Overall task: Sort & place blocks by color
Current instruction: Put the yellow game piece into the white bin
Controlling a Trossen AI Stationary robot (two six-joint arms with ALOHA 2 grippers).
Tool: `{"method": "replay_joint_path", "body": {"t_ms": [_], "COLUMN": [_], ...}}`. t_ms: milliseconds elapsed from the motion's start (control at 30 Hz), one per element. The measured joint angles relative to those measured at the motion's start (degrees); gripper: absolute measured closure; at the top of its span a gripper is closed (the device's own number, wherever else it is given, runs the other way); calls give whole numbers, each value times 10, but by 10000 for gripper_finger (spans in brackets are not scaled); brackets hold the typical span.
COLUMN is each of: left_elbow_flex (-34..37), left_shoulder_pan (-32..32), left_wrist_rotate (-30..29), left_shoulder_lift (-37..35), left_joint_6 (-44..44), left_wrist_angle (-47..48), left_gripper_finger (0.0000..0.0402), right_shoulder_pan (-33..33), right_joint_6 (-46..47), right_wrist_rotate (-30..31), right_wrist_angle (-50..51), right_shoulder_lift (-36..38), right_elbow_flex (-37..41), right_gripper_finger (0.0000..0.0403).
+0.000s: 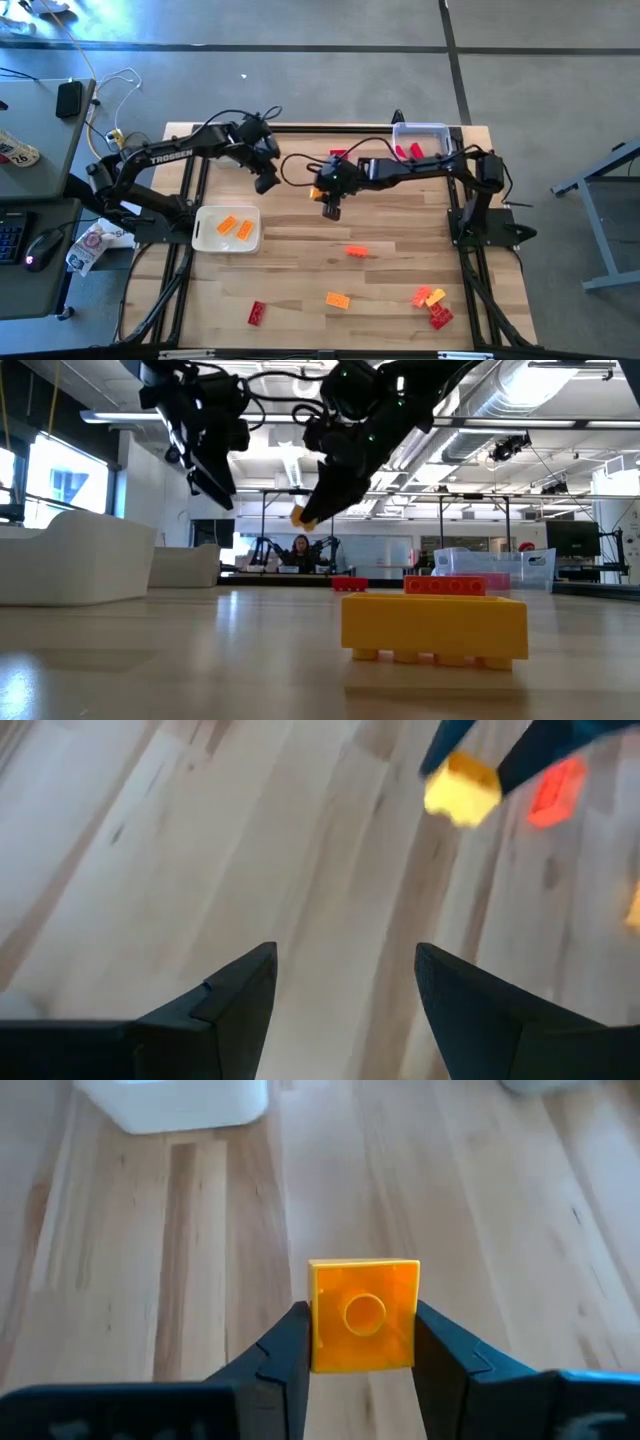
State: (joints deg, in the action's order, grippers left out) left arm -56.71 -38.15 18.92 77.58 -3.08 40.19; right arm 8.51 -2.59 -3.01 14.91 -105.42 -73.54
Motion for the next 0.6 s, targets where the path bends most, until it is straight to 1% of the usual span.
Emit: {"method": "replay_joint_path", "body": {"t_ms": [100,233,367,500,600], "left_elbow_flex": [0,0,0,0,0], "left_shoulder_pan": [19,38,56,69,79], "left_wrist_rotate": [0,0,0,0,0], "left_shoulder_lift": [0,0,0,0,0], "left_joint_6": [65,174,231,301,325], "left_wrist_angle": [-23,-57,-86,-103,-113], "left_gripper_finger": [177,177,177,177,177], "right_shoulder_pan": [-17,-36,-52,-62,-65], "right_joint_6": [-27,-54,-82,-99,-113], "right_wrist_rotate": [25,79,148,192,218], "right_wrist_angle": [-19,-37,-56,-86,-107], "right_shoulder_lift": [2,2,2,2,2], "right_elbow_flex": [0,0,0,0,0], "right_gripper_finger": [294,294,294,294,294]}}
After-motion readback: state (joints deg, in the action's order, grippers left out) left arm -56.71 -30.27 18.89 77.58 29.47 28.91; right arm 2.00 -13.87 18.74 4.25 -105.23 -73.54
